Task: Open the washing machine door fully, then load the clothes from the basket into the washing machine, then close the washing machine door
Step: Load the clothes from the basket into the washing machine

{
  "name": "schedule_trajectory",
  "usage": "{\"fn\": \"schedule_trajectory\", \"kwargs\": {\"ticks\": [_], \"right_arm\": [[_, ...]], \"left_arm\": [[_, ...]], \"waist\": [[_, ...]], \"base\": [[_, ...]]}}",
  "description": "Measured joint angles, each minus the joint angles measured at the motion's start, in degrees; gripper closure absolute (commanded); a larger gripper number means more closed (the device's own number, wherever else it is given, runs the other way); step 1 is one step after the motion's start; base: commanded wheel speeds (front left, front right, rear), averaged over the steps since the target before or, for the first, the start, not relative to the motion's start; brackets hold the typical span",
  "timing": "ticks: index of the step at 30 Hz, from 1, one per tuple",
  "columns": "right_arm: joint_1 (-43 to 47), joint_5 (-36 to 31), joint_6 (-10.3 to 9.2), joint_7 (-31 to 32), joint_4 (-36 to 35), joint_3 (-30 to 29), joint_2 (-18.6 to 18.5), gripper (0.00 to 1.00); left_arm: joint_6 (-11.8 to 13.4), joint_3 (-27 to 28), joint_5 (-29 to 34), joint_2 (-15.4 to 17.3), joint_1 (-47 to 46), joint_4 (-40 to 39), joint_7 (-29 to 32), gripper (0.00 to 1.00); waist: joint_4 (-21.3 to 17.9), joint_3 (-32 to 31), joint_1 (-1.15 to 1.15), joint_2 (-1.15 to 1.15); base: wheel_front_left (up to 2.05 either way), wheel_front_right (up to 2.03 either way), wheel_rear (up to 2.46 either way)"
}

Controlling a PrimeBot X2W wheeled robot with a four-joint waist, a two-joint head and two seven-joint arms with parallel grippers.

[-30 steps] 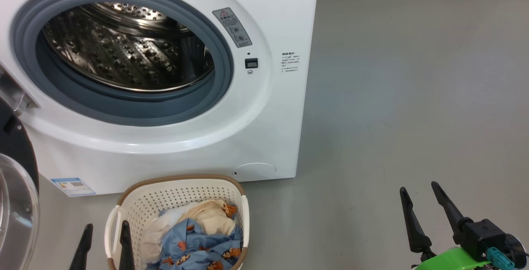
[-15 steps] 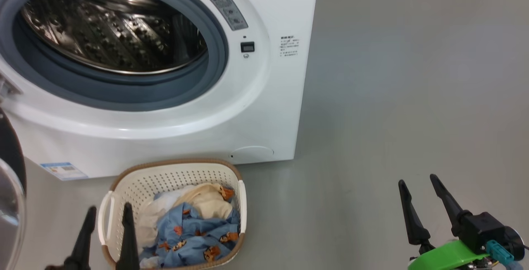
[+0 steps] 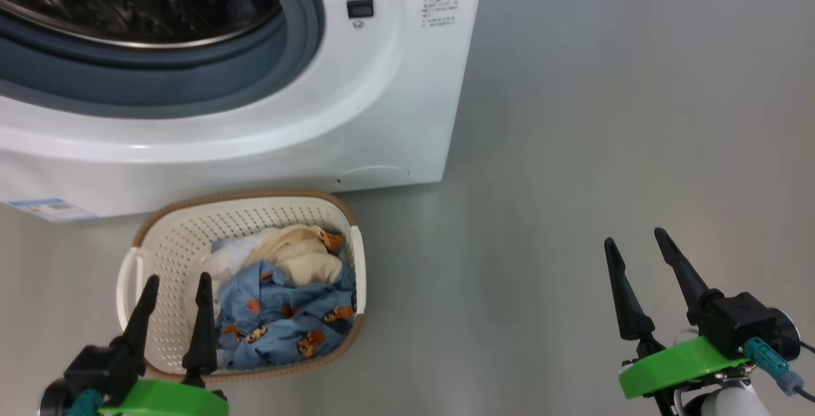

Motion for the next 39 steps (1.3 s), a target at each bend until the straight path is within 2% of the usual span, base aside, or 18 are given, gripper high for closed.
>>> {"fn": "schedule_trajectory", "kwargs": {"ticks": [5,10,19,30,34,39], "right_arm": [[-1.49,0.59,0.0,0.0,-0.41,0.32,-0.02,0.0],[-2.52,1.4,0.0,0.0,-0.92,0.6,-0.03,0.0],[-4.6,2.34,0.0,-0.01,-1.85,1.66,-0.05,0.0],[-7.21,3.47,0.0,-0.01,-2.75,2.53,-0.05,0.0],[-7.94,4.28,0.0,-0.01,-3.04,2.87,-0.05,0.0],[-8.65,5.92,0.0,-0.01,-3.25,3.66,-0.05,0.0]], "left_arm": [[-0.41,-2.66,-1.93,2.11,-4.42,6.06,-0.01,0.0],[-0.42,-8.18,-6.25,4.19,-8.8,12.67,0.29,0.0],[-0.42,-17.61,-15.63,10.5,-17.07,24.62,5.33,0.0],[-0.42,-25.77,-23.54,15.6,-23.85,30.39,11.02,0.0],[-0.42,-30.62,-28.48,18.01,-26.13,30.65,17.0,0.0],[-0.42,-34.66,-30.59,22.08,-29.04,31.0,22.94,0.0]], "waist": [[-0.77,3.69,0.0,0.0],[-1.65,6.94,0.0,0.0],[-3.37,12.68,0.0,0.0],[-5.46,19.04,0.0,0.0],[-6.58,21.86,0.0,0.0],[-7.8,24.22,0.0,0.0]], "base": [[0.0,0.0,0.0],[0.0,0.0,0.0],[0.0,0.0,0.0],[0.0,0.0,0.0],[0.0,0.0,0.0],[0.0,0.0,0.0]]}}
